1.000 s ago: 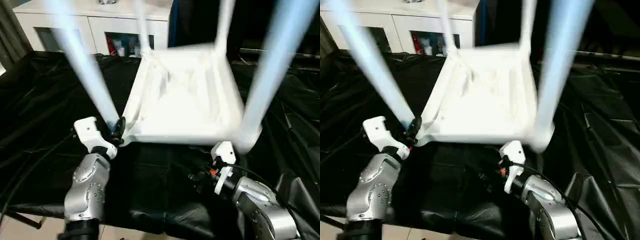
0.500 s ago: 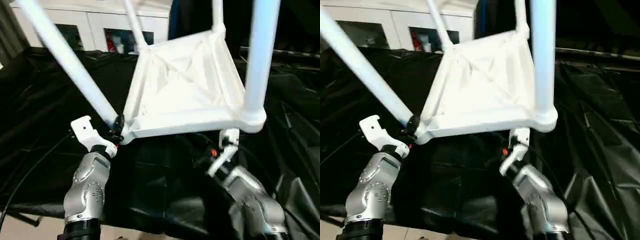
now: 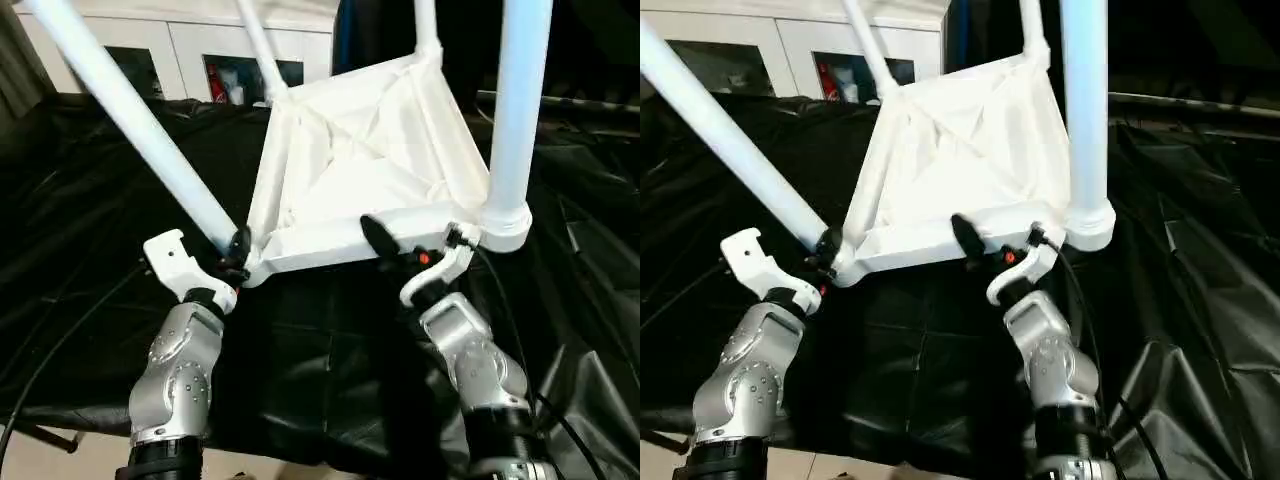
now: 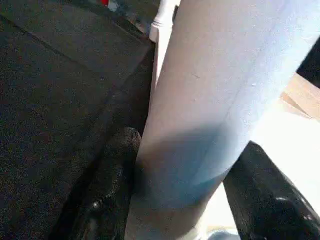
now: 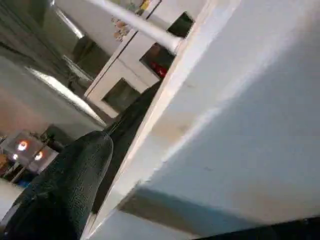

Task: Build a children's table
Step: Flip table

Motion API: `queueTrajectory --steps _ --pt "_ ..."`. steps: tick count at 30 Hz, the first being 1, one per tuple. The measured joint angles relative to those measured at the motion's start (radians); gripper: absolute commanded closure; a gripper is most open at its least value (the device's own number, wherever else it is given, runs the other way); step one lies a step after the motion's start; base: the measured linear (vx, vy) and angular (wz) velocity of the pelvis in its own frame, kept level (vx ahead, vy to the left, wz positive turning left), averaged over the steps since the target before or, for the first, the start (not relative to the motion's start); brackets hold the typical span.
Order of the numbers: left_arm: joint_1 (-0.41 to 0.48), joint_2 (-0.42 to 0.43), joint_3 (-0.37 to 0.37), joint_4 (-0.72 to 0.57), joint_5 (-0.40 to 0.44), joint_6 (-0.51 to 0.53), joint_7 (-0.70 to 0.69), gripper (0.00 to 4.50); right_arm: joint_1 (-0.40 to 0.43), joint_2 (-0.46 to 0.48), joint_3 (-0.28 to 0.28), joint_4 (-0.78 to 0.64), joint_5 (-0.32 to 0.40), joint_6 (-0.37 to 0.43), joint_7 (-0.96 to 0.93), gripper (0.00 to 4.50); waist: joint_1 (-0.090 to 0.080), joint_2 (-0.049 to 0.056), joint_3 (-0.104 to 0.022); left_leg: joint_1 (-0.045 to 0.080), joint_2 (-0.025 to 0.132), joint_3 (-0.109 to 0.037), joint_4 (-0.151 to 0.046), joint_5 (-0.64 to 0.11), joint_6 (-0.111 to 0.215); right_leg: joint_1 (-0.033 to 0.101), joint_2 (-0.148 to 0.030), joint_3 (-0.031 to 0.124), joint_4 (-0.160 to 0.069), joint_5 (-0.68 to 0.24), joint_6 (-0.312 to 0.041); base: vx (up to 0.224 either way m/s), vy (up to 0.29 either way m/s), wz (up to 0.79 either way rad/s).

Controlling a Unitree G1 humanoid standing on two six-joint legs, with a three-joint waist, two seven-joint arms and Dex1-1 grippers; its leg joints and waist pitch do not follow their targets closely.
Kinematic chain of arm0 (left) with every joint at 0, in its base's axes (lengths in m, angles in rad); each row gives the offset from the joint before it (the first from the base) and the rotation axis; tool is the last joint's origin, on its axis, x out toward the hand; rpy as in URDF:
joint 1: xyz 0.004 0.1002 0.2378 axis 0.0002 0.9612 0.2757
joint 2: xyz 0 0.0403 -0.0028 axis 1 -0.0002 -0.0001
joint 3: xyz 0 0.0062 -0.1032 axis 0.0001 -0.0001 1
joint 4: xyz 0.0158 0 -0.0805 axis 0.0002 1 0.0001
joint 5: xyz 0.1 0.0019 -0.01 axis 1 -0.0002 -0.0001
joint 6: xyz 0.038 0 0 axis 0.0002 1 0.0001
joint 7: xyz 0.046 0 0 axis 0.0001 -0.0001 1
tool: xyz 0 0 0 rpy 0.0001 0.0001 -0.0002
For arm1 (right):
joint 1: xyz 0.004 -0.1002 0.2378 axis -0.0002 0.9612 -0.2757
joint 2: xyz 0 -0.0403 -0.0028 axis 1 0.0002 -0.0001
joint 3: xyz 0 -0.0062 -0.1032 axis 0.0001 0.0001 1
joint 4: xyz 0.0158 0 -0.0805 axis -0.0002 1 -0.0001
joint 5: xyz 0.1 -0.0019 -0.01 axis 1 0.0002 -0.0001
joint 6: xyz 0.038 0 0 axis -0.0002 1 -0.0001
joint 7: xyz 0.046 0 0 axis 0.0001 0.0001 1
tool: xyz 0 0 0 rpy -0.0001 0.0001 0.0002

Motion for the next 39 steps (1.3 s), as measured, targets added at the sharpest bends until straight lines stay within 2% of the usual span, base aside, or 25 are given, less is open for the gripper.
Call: queueTrajectory --steps 5,9,10,13,15,16,19,20,25,26,27,28,29,30,32,34,37,39 --pt "-0.001 0.0 -0.01 0.0 0.002 0.003 0.007 2.18 -0.13 0.044 -0.084 0.16 0.041 -0.059 -0.083 0.0 -0.008 0.0 0.0 0.0 0.001 0.001 0.0 0.002 -0.002 -0.003 0.0 0.0 0.003 0.001 -0.001 0.0 0.0 0.0" --pt "-0.001 0.0 -0.014 0.0 0.005 0.003 0.008 2.18 -0.153 0.041 -0.118 0.219 0.049 -0.074 -0.102 0.0 -0.009 -0.002 0.001 0.0 0.001 0.002 0.0 0.004 -0.002 -0.003 0.0 0.0 0.005 0.002 -0.003 0.0 0.0 0.0" --pt "-0.001 0.0 -0.016 0.0 0.005 0.003 0.008 2.18 -0.157 0.041 -0.124 0.224 0.051 -0.074 -0.105 0.27 -0.008 -0.002 0.001 0.0 0.001 0.002 0.0 0.005 -0.002 -0.003 0.0 0.0 0.005 0.002 -0.004 0.0 0.0 0.0" --pt "0.003 0.001 -0.024 -0.002 0.007 0.003 0.008 2.18 -0.184 0.036 -0.149 0.269 0.07 -0.08 -0.1 0.34 -0.011 -0.003 0.002 0.0 0.001 0.003 0.0 0.007 -0.002 -0.004 0.0 0.0 0.006 0.003 -0.005 0.0 0.0 0.0" --pt "0.004 0.001 -0.026 -0.003 0.007 0.003 0.008 2.18 -0.195 0.032 -0.153 0.285 0.07 -0.084 -0.093 0.51 -0.013 -0.005 0.003 0.0 0.001 0.003 0.0 0.009 -0.005 -0.004 0.0 0.0 0.007 0.005 -0.007 0.0 0.0 0.0" --pt "0.004 0.001 -0.027 -0.003 0.007 0.003 0.008 2.18 -0.199 0.03 -0.156 0.29 0.07 -0.084 -0.092 0.75 -0.013 -0.005 0.003 0.0 0.002 0.003 0.0 0.01 -0.005 -0.005 0.0 0.0 0.007 0.005 -0.007 0.0 0.0 0.0" --pt "0.004 0.002 -0.03 -0.002 0.011 0.003 0.008 2.18 -0.208 0.029 -0.161 0.306 0.07 -0.092 -0.084 0.84 -0.013 -0.005 0.003 0.0 0.002 0.003 0.0 0.011 -0.007 -0.005 0.0 0.0 0.008 0.006 -0.007 0.0 0.0 0.0" --pt "0.004 0.002 -0.03 -0.002 0.014 0.003 0.008 2.18 -0.215 0.029 -0.165 0.319 0.071 -0.097 -0.082 1.09 -0.015 -0.005 0.003 0.0 0.002 0.003 0.0 0.012 -0.008 -0.005 0.0 0.0 0.008 0.007 -0.007 0.0 0.0 0.0" --pt "0.006 0.003 -0.038 -0.003 0.019 0.003 0.008 2.18 -0.22 0.029 -0.171 0.327 0.07 -0.1 -0.073 1.3 -0.015 -0.005 0.003 -0.001 0.003 0.003 0.0 0.013 -0.008 -0.005 0.0 0.0 0.008 0.008 -0.007 0.0 0.0 0.0" --pt "0.006 0.003 -0.04 -0.003 0.02 0.003 0.009 2.18 -0.22 0.028 -0.171 0.327 0.07 -0.1 -0.073 1.46 -0.015 -0.005 0.003 0.0 0.003 0.003 0.0 0.013 -0.008 -0.005 0.0 0.0 0.008 0.008 -0.007 0.0 0.0 0.0" --pt "0.006 0.004 -0.041 -0.003 0.022 0.002 0.01 1.83 -0.22 0.028 -0.171 0.326 0.07 -0.1 -0.073 1.61 -0.015 -0.005 0.003 -0.001 0.003 0.003 0.0 0.013 -0.008 -0.005 0.0 0.0 0.008 0.008 -0.007 0.0 0.0 0.0" --pt "0.006 0.004 -0.041 -0.004 0.022 0.002 0.011 1.83 -0.22 0.028 -0.171 0.325 0.07 -0.1 -0.073 1.61 -0.015 -0.005 0.003 0.0 0.003 0.003 0.0 0.013 -0.008 -0.005 0.0 0.0 0.008 0.008 -0.007 0.0 0.0 0.0" --pt "0.006 0.004 -0.041 -0.004 0.019 0.003 0.009 1.48 -0.22 0.028 -0.171 0.325 0.07 -0.1 -0.073 1.76 -0.015 -0.005 0.003 -0.001 0.003 0.003 0.0 0.013 -0.009 -0.005 0.0 0.0 0.008 0.008 -0.007 0.0 0.0 0.0" --pt "0.007 0.004 -0.041 -0.004 0.001 0.003 0.005 1.48 -0.22 0.027 -0.172 0.324 0.07 -0.1 -0.075 1.76 -0.015 -0.006 0.003 -0.001 0.003 0.003 0.0 0.013 -0.009 -0.005 0.0 0.0 0.008 0.008 -0.007 0.0 0.0 0.0" --pt "0.017 0.006 -0.04 -0.026 -0.039 0.006 -0.016 1.38 -0.212 0.018 -0.173 0.321 0.07 -0.093 -0.081 2.04 -0.012 -0.008 0.005 -0.002 0.003 0.003 0.0 0.014 -0.009 -0.006 0.0 0.0 0.008 0.008 -0.007 0.0 0.0 0.0" --pt "0.047 0.01 -0.039 -0.086 -0.082 0.02 -0.05 1.13 -0.177 0.011 -0.17 0.277 0.075 -0.079 -0.069 2.13 -0.005 -0.007 0.004 -0.004 0.003 0.004 0.0 0.014 -0.009 -0.009 0.0 0.0 0.008 0.008 -0.007 0.0 0.0 0.0" --pt "0.089 0.017 -0.028 -0.14 -0.123 0.04 -0.089 1.03 -0.143 -0.009 -0.164 0.212 0.074 -0.058 -0.065 2.19 0.005 -0.007 0.004 -0.01 0.004 0.004 -0.001 0.014 -0.008 -0.015 0.0 0.0 0.009 0.008 -0.007 0.0 0.0 0.0" --pt "0.136 0.05 -0.018 -0.175 -0.169 0.069 -0.145 0.79 -0.105 -0.024 -0.146 0.127 0.075 -0.03 -0.078 2.22 0.01 -0.006 0.004 -0.01 0.004 0.005 -0.002 0.015 -0.008 -0.016 0.001 -0.001 0.009 0.008 -0.007 0.0 0.0 0.0"
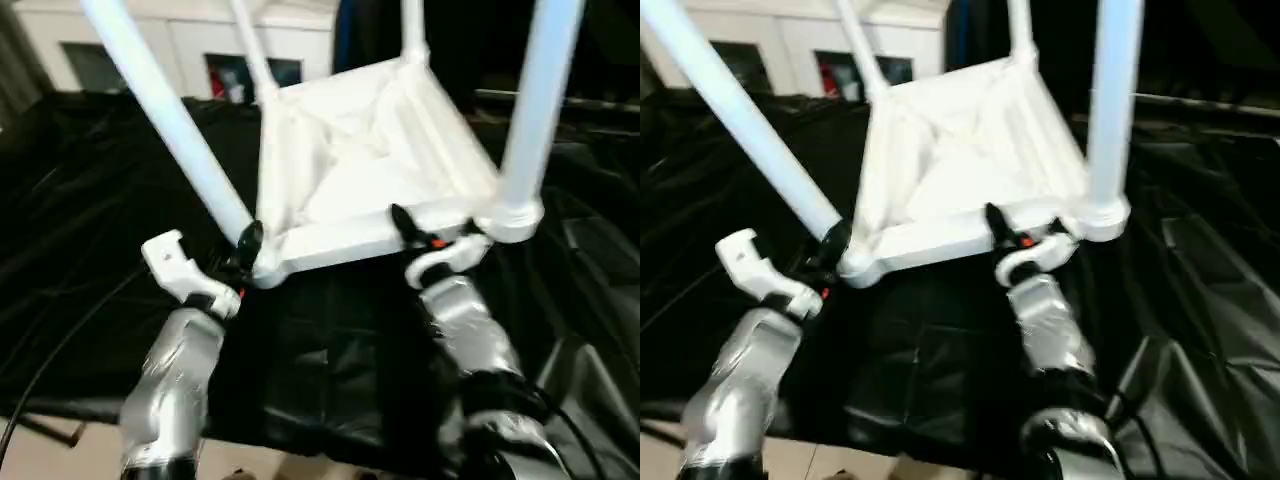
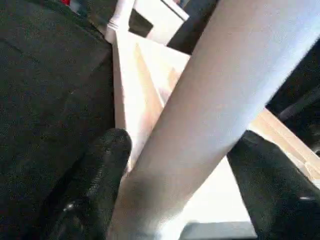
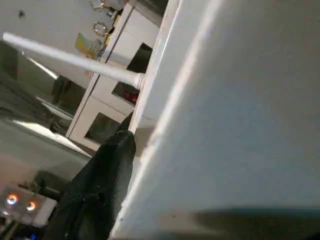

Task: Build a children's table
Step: Flip table

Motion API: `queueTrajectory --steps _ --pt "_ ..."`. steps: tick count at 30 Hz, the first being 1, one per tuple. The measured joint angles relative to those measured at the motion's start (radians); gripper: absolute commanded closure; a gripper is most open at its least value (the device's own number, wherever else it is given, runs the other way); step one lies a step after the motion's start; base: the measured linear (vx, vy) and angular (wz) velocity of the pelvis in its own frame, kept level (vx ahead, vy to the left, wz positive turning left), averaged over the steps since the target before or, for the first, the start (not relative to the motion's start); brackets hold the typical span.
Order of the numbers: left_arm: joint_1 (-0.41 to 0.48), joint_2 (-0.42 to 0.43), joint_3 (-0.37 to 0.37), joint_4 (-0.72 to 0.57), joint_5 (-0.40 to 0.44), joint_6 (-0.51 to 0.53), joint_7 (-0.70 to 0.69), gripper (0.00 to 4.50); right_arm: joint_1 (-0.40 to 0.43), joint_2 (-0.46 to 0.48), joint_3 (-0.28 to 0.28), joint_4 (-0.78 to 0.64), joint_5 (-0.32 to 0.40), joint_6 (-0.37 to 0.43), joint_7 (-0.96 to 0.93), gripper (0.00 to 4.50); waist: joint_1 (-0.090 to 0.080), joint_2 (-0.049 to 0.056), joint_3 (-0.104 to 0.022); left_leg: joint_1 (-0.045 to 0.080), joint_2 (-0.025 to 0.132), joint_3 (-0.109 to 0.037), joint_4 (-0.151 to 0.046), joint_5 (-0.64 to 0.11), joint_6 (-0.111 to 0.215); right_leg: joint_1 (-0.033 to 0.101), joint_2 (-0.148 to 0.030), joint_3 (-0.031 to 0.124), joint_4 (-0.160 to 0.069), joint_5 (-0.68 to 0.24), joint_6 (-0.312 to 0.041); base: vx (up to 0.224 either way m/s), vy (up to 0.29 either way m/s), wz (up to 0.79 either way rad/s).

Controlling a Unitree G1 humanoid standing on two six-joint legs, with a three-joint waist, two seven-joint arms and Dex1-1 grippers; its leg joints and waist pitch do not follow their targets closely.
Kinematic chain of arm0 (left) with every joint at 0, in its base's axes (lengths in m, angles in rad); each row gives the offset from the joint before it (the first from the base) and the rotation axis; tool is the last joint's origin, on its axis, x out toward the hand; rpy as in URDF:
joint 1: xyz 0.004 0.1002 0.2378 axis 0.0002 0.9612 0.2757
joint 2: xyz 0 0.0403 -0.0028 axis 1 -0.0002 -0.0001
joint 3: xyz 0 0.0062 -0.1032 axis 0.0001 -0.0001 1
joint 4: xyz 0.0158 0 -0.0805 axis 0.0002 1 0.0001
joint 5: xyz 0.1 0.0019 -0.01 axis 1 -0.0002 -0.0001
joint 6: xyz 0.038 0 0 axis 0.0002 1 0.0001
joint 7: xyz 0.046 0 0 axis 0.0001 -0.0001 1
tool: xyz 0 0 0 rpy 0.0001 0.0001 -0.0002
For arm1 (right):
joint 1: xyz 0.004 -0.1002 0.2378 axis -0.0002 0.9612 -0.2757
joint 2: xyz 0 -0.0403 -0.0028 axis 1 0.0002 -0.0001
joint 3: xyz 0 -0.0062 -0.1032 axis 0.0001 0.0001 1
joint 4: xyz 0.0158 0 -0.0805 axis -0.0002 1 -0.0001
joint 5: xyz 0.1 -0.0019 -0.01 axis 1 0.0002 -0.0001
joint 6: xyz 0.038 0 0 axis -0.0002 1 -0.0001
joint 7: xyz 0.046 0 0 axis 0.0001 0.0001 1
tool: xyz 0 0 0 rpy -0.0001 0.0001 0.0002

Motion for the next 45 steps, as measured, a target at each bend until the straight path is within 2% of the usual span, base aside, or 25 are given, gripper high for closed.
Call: queueTrajectory --steps 4,5,9,13,17,22,27,30,40,45 --pt "0.023 0.05 0.037 -0.021 -0.049 0.023 -0.05 0.58 0.034 -0.02 0.01 -0.087 0.001 0.032 -0.034 2.23 0.013 0.001 0.0 0.002 0.003 0.004 0.0 0.003 -0.002 0.001 0.0 0.0 0.0 0.0 0.0 0.0 0.0 0.0" --pt "0.028 0.073 0.067 -0.02 -0.057 0.021 -0.054 0.31 0.057 -0.029 0.009 -0.125 0.005 0.047 -0.038 2.23 0.018 0.001 0.0 0.005 0.006 0.009 -0.001 0.004 -0.003 0.001 0.0 0.001 0.0 0.0 0.0 0.0 0.0 0.0" --pt "0.077 0.171 0.143 -0.02 -0.058 0.017 -0.088 0.05 0.11 -0.063 0.003 -0.221 0.019 0.081 -0.05 2.23 0.021 0.003 -0.002 0.006 0.006 0.013 -0.004 0.004 -0.004 0.002 -0.001 0.003 -0.001 0.0 0.002 0.0 0.0 0.0" --pt "0.177 0.307 0.035 -0.067 -0.019 0.065 -0.238 0.01 0.141 -0.111 0.012 -0.32 0.024 0.128 -0.078 2.23 0.022 0.004 -0.002 0.006 0.006 0.014 -0.005 0.004 -0.005 0.002 -0.001 0.004 -0.001 -0.001 0.004 0.0 0.0 0.0" --pt "0.191 0.406 -0.073 -0.103 0.051 0.077 -0.343 0.0 0.144 -0.183 0.041 -0.395 0.017 0.16 -0.093 2.23 0.021 0.008 -0.004 0.007 0.006 0.015 -0.009 0.006 -0.009 0.004 -0.001 0.005 -0.001 -0.001 0.005 0.0 0.0 0.0" --pt "0.169 0.426 -0.143 -0.147 0.095 0.062 -0.372 0.0 0.114 -0.248 0.078 -0.476 -0.041 0.187 -0.117 2.23 0.02 0.01 -0.007 0.009 0.006 0.015 -0.012 0.008 -0.013 0.006 0.0 0.004 0.0 -0.003 0.01 0.0 0.0 0.0" --pt "0.107 0.476 -0.217 -0.247 0.105 0.116 -0.391 0.0 0.06 -0.318 0.131 -0.52 -0.129 0.197 -0.183 2.23 0.022 0.008 -0.009 0.01 0.006 0.014 -0.012 0.012 -0.015 0.011 0.0 0.005 0.0 -0.004 0.011 0.0 0.0 0.0" --pt "0.099 0.477 -0.244 -0.286 0.102 0.145 -0.397 0.0 0.038 -0.339 0.139 -0.548 -0.191 0.198 -0.226 2.24 0.023 0.005 -0.011 0.012 0.007 0.014 -0.012 0.012 -0.015 0.017 0.0 0.005 0.0 -0.006 0.014 0.0 0.0 0.0" --pt "0.1 0.503 -0.244 -0.285 0.094 0.155 -0.419 0.0 0.03 -0.357 0.178 -0.592 -0.237 0.22 -0.252 2.33 0.021 0.002 -0.013 0.01 0.007 0.012 -0.012 0.015 -0.018 0.019 0.0 0.005 0.0 -0.006 0.015 0.0 0.0 0.0" --pt "0.1 0.522 -0.247 -0.285 0.089 0.179 -0.44 0.0 0.021 -0.374 0.215 -0.629 -0.29 0.235 -0.262 2.33 0.021 0.002 -0.013 0.01 0.007 0.012 -0.012 0.015 -0.019 0.019 0.0 0.005 0.0 -0.006 0.015 0.0 0.0 0.0"
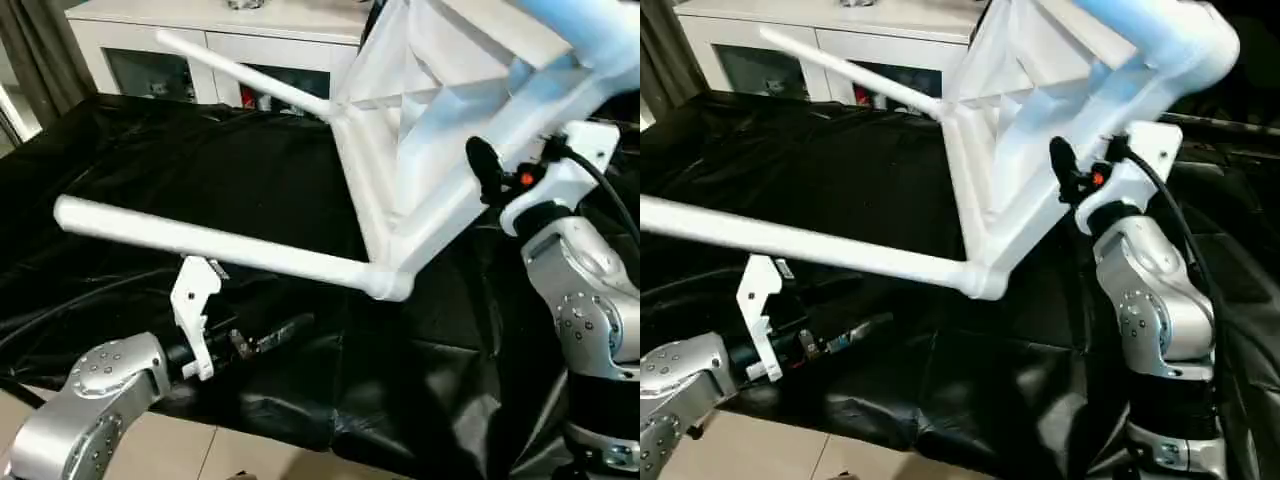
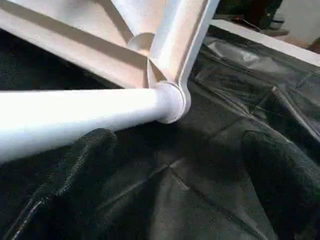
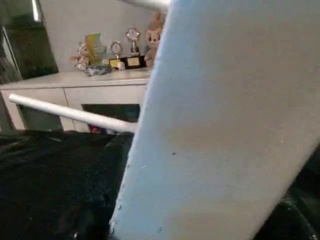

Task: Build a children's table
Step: Flip table

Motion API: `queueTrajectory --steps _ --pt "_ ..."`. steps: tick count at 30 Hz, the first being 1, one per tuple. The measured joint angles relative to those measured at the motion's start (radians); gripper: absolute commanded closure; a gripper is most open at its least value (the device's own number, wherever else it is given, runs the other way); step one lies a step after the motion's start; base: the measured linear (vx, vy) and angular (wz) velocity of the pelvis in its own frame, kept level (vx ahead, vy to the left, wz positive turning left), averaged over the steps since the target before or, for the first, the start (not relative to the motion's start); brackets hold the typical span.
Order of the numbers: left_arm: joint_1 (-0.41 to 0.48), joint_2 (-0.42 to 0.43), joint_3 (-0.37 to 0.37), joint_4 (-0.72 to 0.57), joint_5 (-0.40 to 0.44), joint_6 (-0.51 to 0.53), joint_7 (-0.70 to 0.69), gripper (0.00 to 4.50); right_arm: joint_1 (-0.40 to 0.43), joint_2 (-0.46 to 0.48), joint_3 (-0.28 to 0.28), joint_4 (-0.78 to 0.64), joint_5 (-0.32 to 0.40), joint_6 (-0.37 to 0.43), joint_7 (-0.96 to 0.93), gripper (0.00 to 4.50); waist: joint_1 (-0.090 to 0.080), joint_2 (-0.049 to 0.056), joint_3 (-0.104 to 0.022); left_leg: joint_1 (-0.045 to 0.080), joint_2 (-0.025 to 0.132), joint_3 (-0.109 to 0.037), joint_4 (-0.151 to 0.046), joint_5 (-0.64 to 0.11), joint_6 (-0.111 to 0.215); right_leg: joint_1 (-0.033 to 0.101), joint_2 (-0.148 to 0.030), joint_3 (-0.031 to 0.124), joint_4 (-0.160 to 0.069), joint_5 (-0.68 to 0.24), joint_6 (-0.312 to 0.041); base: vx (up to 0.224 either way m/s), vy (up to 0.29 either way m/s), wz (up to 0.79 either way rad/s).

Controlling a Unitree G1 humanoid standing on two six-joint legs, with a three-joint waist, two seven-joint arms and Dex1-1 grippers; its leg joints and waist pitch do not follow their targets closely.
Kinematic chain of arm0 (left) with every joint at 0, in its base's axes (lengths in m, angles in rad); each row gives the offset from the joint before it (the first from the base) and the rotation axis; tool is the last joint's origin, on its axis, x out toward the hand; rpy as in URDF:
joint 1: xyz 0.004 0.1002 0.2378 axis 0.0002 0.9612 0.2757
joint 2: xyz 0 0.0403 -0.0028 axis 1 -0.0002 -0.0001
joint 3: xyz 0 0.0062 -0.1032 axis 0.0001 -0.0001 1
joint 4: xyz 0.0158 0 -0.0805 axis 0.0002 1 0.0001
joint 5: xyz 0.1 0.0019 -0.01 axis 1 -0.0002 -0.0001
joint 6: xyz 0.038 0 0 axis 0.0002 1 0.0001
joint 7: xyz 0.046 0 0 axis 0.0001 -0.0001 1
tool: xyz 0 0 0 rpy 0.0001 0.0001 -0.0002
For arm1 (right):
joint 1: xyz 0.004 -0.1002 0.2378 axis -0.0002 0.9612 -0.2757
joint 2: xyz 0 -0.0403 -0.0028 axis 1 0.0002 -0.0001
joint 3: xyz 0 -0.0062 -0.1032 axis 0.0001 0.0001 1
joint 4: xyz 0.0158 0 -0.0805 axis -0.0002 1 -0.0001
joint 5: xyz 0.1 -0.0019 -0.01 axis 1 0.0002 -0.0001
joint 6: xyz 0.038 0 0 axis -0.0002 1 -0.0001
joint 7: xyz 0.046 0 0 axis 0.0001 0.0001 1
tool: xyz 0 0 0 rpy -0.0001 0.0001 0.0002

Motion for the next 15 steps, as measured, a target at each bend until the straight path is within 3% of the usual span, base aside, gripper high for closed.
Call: queueTrajectory --steps 7,13,15 --pt "-0.001 0.028 0.0 0.0 -0.032 0.035 -0.04 0.0 -0.019 0.001 0.043 -0.025 -0.039 0.006 -0.017 2.42 -0.001 -0.001 0.0 -0.001 0.0 0.0 0.0 0.0 0.0 0.0 0.0 0.0 0.0 0.0 0.0 0.0 0.0 0.0" --pt "-0.014 0.057 -0.011 0.01 -0.06 0.071 -0.107 0.0 -0.021 0.023 0.055 -0.031 -0.05 0.008 -0.019 2.48 -0.001 -0.014 -0.002 -0.001 0.0 0.0 0.0 0.001 -0.001 0.0 0.001 0.0 0.001 0.0 0.0 0.0 0.0 0.0" --pt "-0.057 0.058 -0.014 0.045 -0.056 0.068 -0.112 0.0 -0.024 0.027 0.066 -0.031 -0.061 0.011 -0.019 2.5 -0.001 -0.018 -0.003 0.0 0.0 0.0 0.0 0.001 -0.001 0.0 0.001 0.0 0.001 0.0 0.0 0.0 0.0 0.0"
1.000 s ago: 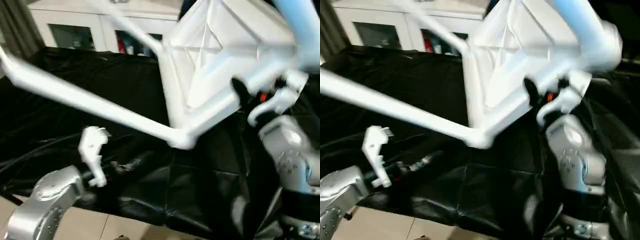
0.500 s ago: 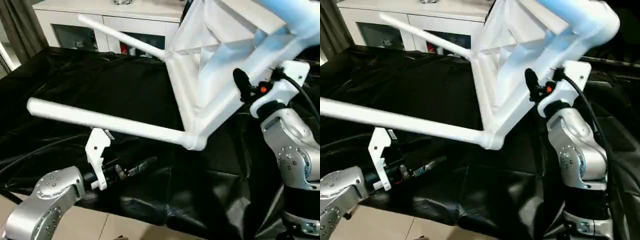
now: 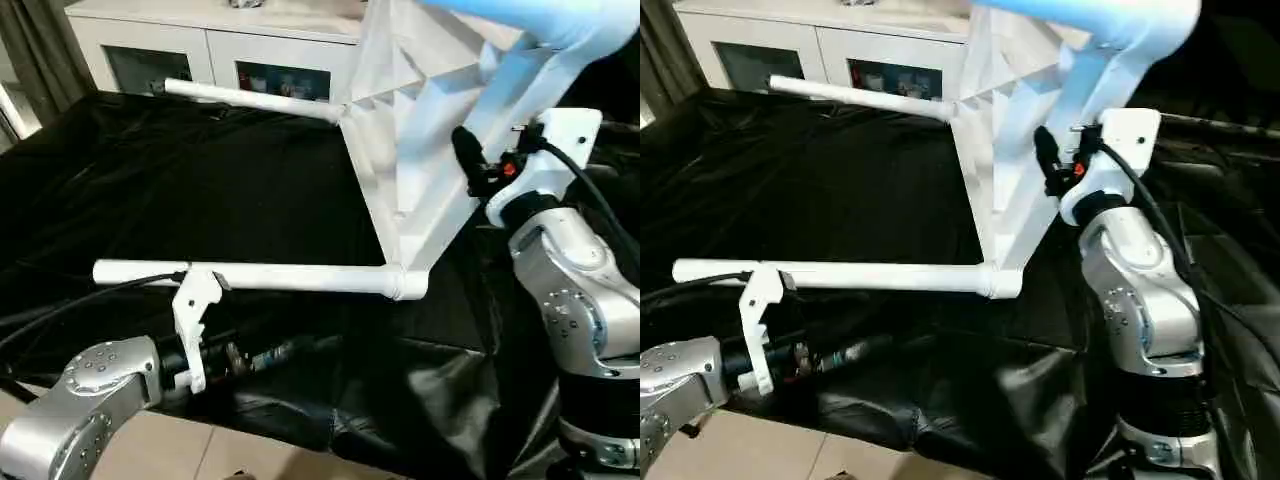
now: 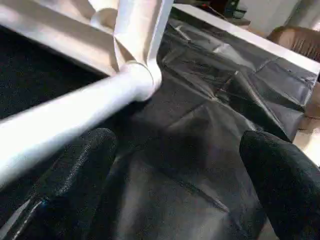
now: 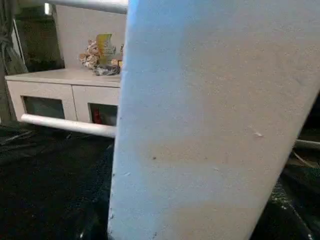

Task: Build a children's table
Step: Flip table

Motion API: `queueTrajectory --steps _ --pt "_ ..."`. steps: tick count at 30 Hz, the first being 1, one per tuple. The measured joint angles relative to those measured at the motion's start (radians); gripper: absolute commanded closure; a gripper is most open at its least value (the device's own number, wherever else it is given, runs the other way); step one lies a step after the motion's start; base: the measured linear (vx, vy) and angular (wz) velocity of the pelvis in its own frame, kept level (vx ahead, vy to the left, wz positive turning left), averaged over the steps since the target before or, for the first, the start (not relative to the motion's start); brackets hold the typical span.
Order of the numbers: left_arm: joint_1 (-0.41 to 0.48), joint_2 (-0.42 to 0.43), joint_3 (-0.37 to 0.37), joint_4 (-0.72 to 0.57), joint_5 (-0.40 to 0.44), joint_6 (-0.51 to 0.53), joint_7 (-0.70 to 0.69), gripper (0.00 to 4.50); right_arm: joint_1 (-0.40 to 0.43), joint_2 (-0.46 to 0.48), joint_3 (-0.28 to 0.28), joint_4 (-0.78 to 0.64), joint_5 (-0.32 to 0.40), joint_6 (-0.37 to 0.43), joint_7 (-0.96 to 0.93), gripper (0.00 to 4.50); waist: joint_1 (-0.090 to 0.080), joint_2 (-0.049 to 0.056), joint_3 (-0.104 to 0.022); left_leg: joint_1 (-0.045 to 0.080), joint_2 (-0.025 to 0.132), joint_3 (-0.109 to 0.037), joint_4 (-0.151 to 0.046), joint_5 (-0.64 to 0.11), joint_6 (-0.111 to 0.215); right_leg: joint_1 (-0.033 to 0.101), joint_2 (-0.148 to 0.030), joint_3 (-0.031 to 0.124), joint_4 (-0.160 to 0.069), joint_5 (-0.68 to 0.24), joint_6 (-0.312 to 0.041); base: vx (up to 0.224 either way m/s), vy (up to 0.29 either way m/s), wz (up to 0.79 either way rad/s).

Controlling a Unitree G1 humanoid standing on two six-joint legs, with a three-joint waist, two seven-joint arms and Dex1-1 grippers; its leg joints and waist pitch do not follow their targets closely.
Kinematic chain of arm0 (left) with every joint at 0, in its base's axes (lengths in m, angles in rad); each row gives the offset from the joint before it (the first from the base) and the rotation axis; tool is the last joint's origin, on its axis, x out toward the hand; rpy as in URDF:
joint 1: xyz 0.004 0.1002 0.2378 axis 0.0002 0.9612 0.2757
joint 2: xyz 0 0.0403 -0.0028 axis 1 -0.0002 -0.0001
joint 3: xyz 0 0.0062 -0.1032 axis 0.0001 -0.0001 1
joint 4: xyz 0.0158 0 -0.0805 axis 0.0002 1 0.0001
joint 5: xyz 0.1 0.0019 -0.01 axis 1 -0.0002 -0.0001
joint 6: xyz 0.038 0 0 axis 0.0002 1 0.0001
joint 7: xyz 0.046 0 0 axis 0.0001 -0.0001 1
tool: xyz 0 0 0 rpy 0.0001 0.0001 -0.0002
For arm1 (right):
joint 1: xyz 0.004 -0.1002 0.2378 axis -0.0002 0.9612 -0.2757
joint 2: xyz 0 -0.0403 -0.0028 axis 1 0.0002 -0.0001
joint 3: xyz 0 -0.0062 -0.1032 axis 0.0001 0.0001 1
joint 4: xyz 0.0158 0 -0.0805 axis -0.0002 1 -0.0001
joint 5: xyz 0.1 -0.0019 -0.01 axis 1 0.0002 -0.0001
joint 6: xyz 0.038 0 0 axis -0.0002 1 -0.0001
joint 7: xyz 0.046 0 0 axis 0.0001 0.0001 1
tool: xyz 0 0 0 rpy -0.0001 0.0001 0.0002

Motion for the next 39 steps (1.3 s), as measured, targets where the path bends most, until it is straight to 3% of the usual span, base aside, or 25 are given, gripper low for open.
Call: queueTrajectory --steps 4,12,17,23,24,26,28,33,39 --pt "-0.051 -0.009 0.005 0.043 0.027 -0.029 0.021 0.0 -0.005 -0.005 0.03 -0.004 -0.02 0.006 0.002 2.51 -0.001 -0.004 -0.002 0.0 0.0 -0.001 0.0 0.001 -0.002 0.001 0.0 0.0 0.0 0.0 0.0 0.0 0.0 0.0" --pt "-0.2 -0.03 0.004 0.161 0.146 -0.153 0.076 0.0 -0.01 -0.035 0.118 -0.049 -0.132 0.034 -0.012 2.53 0.004 -0.008 -0.002 0.0 0.0 -0.001 0.0 0.004 -0.005 0.002 0.0 0.0 0.001 0.0 0.0 0.0 0.0 0.0" --pt "-0.265 -0.029 0.004 0.325 0.224 -0.285 0.063 0.0 0.048 -0.031 0.121 -0.131 -0.168 0.053 -0.059 2.53 0.011 -0.008 -0.003 -0.001 0.0 -0.001 0.0 0.007 -0.002 0.002 0.0 0.0 0.001 0.001 -0.001 0.0 0.0 0.0" --pt "-0.354 -0.036 -0.035 0.43 0.332 -0.468 0.065 0.0 0.076 -0.017 0.11 -0.162 -0.194 0.067 -0.08 2.53 0.01 -0.009 -0.003 0.0 0.0 -0.003 0.0 0.007 -0.001 0.007 -0.001 0.0 0.0 0.0 0.001 0.0 0.0 0.0" --pt "-0.362 -0.04 -0.041 0.444 0.341 -0.497 0.059 0.0 0.077 -0.017 0.109 -0.156 -0.194 0.061 -0.074 2.18 0.008 -0.008 -0.003 0.001 0.0 -0.003 0.0 0.007 -0.001 0.009 -0.001 0.0 0.0 0.0 0.001 0.0 0.0 0.0" --pt "-0.371 -0.056 -0.051 0.477 0.358 -0.545 0.053 0.0 0.079 -0.014 0.107 -0.135 -0.193 0.03 -0.055 2.18 0.002 -0.008 -0.003 0.002 0.0 -0.003 0.0 0.007 -0.001 0.01 -0.001 0.0 0.0 -0.002 0.004 0.0 0.0 0.0" --pt "-0.371 -0.069 -0.065 0.514 0.379 -0.581 0.056 0.0 0.08 -0.013 0.106 -0.115 -0.193 0.005 -0.047 1.81 -0.001 -0.008 -0.004 0.002 0.0 -0.003 0.0 0.006 -0.001 0.01 -0.001 0.0 0.001 -0.002 0.004 0.0 0.0 0.0" --pt "-0.394 -0.1 -0.077 0.634 0.455 -0.675 0.111 0.0 0.118 0.006 0.106 -0.03 -0.189 -0.001 -0.024 1.41 -0.001 -0.009 -0.001 -0.001 0.001 -0.004 0.0 0.007 -0.001 0.007 -0.001 0.0 0.001 0.002 -0.002 0.0 0.0 0.0" --pt "-0.444 -0.122 -0.075 0.668 0.468 -0.778 0.115 0.0 0.138 0.02 0.106 -0.007 -0.192 -0.007 -0.011 1.05 0.0 -0.012 -0.001 -0.002 0.001 -0.004 0.0 0.007 -0.001 0.007 -0.001 -0.001 0.001 0.001 -0.002 0.0 0.0 0.0"
